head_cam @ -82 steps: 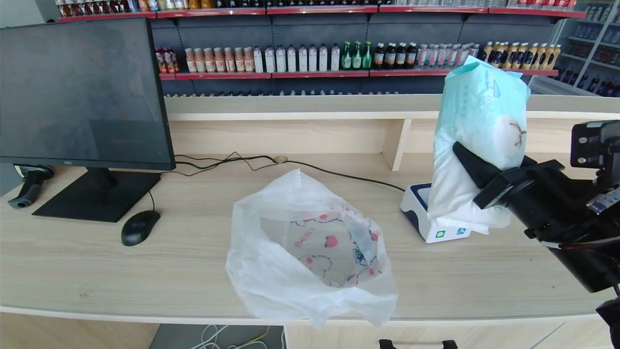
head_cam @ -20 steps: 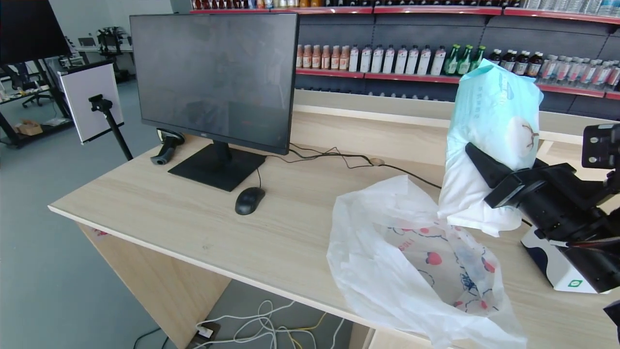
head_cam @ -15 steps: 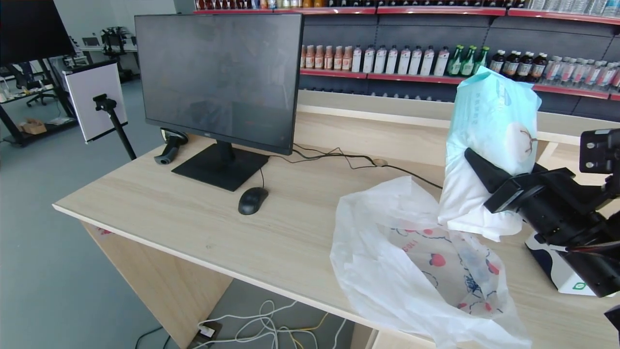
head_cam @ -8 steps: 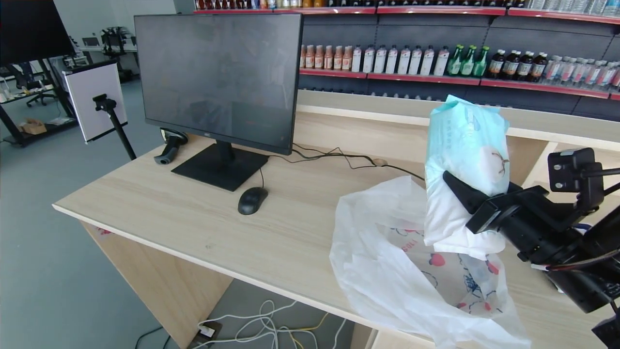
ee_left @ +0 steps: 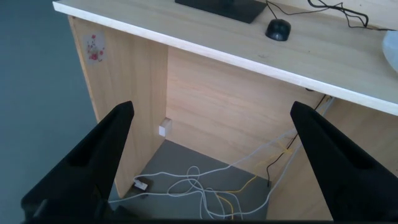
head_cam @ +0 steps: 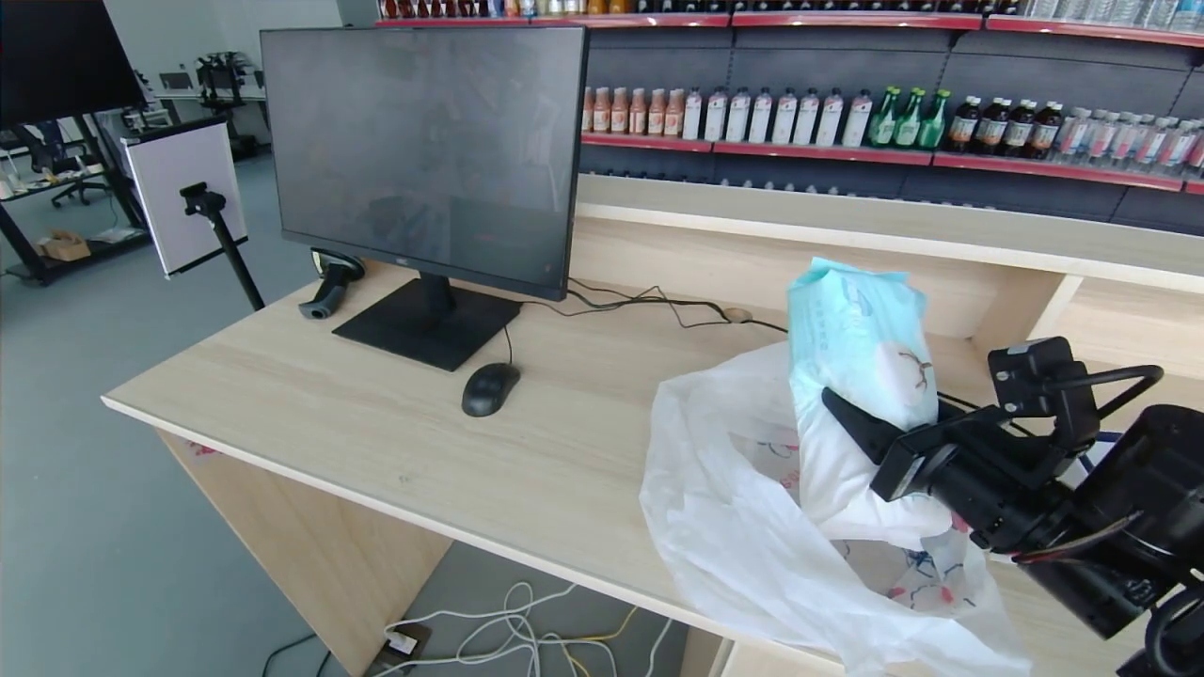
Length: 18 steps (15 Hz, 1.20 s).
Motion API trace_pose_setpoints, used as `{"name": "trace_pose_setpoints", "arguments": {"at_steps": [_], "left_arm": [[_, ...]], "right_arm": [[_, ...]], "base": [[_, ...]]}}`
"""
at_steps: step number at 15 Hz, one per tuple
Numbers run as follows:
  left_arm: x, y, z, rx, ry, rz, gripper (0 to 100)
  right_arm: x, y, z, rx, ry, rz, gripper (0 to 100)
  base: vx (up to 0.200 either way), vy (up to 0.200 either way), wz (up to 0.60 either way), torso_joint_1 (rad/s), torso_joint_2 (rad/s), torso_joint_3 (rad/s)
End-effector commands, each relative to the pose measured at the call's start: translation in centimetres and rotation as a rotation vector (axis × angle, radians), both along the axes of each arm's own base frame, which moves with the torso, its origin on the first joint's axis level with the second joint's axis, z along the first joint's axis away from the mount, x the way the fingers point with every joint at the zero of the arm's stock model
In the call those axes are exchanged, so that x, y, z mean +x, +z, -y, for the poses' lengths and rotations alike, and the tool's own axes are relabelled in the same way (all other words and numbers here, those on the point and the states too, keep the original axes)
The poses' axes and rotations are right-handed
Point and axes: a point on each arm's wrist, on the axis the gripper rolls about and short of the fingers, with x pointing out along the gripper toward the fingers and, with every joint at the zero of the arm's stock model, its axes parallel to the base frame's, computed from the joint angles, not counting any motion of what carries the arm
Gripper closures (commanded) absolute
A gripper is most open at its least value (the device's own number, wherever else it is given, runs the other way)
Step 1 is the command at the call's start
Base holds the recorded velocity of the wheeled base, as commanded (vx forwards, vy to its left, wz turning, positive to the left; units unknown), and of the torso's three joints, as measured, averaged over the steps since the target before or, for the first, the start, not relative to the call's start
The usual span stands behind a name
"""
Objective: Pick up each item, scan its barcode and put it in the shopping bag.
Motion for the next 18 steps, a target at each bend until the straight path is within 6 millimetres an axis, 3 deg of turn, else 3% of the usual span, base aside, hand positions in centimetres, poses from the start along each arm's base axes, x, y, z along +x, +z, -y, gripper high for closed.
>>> {"name": "trace_pose_setpoints", "arguments": {"at_steps": [1, 4, 8, 18], "left_arm": [[0.0, 0.0, 0.0, 0.0, 0.0, -0.001, 0], [0.0, 0.0, 0.0, 0.0, 0.0, -0.001, 0], [0.0, 0.0, 0.0, 0.0, 0.0, 0.001, 0], [0.0, 0.0, 0.0, 0.0, 0.0, -0.001, 0]], "right_arm": [[-0.7, -0.8, -0.7, -0.018, 0.037, -0.037, 100], [-1.8, -1.4, -1.7, -0.031, 0.094, -0.063, 100], [-2.7, -2.0, -1.3, -0.051, 0.098, -0.098, 100], [-2.3, -3.3, -1.5, -0.076, 0.098, -0.152, 100]], "base": [[0.0, 0.0, 0.0, 0.0, 0.0, 0.0], [0.0, 0.0, 0.0, 0.0, 0.0, 0.0], [0.0, 0.0, 0.0, 0.0, 0.0, 0.0], [0.0, 0.0, 0.0, 0.0, 0.0, 0.0]]}}
